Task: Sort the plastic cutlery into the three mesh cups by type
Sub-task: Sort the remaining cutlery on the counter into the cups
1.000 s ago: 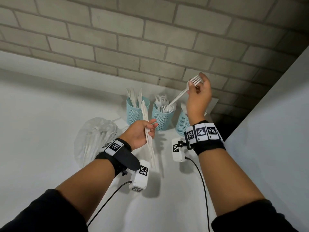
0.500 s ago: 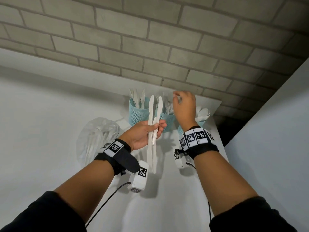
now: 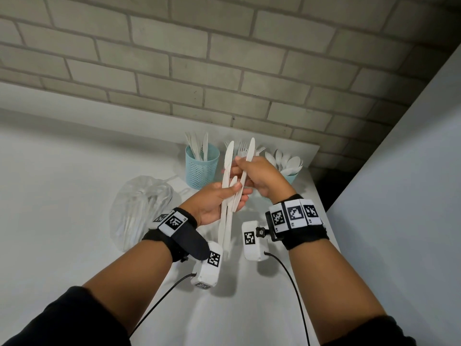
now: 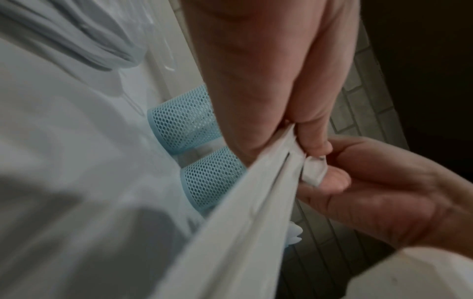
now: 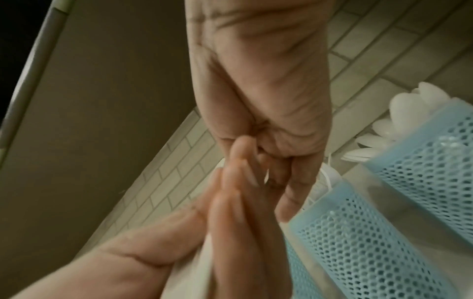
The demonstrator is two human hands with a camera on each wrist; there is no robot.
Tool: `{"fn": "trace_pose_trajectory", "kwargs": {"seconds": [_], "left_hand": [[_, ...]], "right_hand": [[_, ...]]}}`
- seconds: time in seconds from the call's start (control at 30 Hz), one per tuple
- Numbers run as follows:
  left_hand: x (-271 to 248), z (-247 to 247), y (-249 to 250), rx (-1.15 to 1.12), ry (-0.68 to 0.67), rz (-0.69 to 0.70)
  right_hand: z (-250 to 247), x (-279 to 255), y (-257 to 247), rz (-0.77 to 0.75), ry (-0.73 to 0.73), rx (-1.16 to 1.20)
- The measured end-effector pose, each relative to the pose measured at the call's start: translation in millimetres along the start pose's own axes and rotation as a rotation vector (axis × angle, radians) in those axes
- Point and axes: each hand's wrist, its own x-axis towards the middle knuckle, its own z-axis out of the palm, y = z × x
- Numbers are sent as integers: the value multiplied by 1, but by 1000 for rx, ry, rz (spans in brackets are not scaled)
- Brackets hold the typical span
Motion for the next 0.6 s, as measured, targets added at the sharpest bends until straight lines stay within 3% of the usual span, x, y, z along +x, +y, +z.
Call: {"fn": "trace_pose_trajectory", "kwargs": {"seconds": [0.1,0.23,0.4,0.47,0.6], "left_hand": [[-3,0,-1,32,-23,-29],[-5,0,1,43,-81,-53],[-6,1,2,61,-146,-77],[-6,2,3,65,-158,-75],[-8,5,6,49,-167,-45]], "right_hand": [[-6,-4,-4,0,-16,105],[-12,-6,-5,-4,-220,215],[-15,-8,-4,-8,-348,231],[-16,-8,-3,-18,-341,195],[-11,-6,-7,-55,-180,247]]}}
